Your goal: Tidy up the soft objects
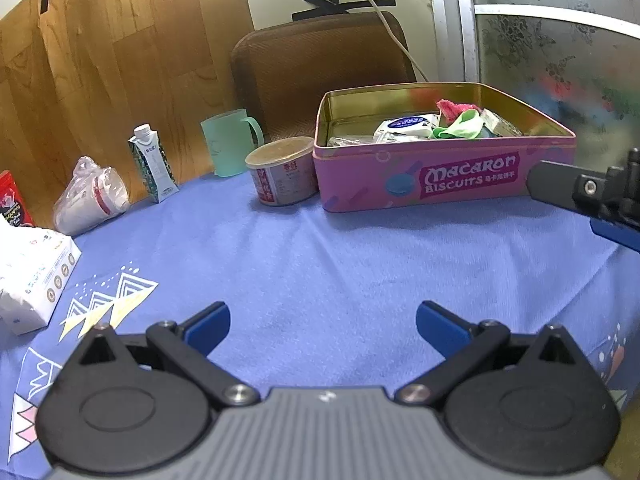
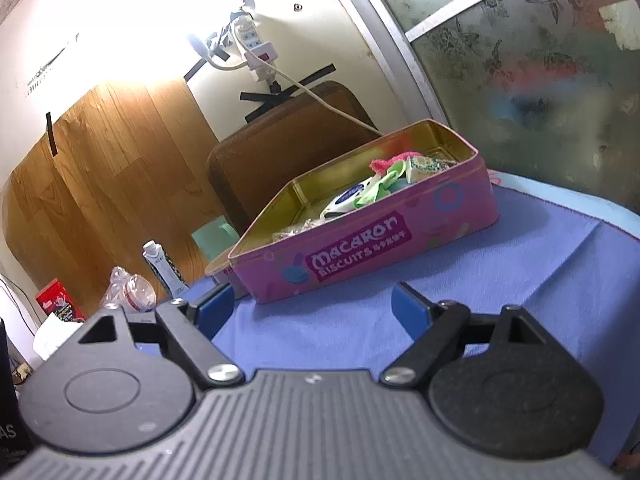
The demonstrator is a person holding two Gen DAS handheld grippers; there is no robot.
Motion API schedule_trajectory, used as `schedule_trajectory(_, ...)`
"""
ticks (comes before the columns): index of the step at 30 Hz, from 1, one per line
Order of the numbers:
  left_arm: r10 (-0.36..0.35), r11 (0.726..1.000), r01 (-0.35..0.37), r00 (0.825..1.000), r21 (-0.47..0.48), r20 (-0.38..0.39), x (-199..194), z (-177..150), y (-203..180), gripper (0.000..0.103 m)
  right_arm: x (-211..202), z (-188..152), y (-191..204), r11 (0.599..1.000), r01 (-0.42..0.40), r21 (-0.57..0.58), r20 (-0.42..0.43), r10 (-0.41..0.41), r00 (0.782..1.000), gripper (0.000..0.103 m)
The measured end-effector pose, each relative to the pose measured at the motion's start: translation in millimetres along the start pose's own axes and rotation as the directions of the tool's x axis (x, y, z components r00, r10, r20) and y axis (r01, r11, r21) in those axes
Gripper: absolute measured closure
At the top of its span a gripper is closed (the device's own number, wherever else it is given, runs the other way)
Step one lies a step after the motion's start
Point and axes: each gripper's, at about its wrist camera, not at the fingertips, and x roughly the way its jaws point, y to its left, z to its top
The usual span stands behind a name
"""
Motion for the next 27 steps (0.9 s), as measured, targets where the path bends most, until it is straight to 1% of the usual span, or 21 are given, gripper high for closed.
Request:
schedule_trajectory(19,0.025,1.000,-0.024,1.000,-0.016,0.018,-2.7,-1.4,4.5,0.000,-1.5,-1.6,0.4,1.000,0.007,0.009,0.012,-0.007,1.000,0.014)
schedule_trajectory(27,0.056,0.998,-0.054,0.997,-0.029,0.044,-5.8,0.1,7.4,0.000,-4.4,-2.3,0.0,1.000,0.008,0.013,0.026,-0.008,1.000,0.014)
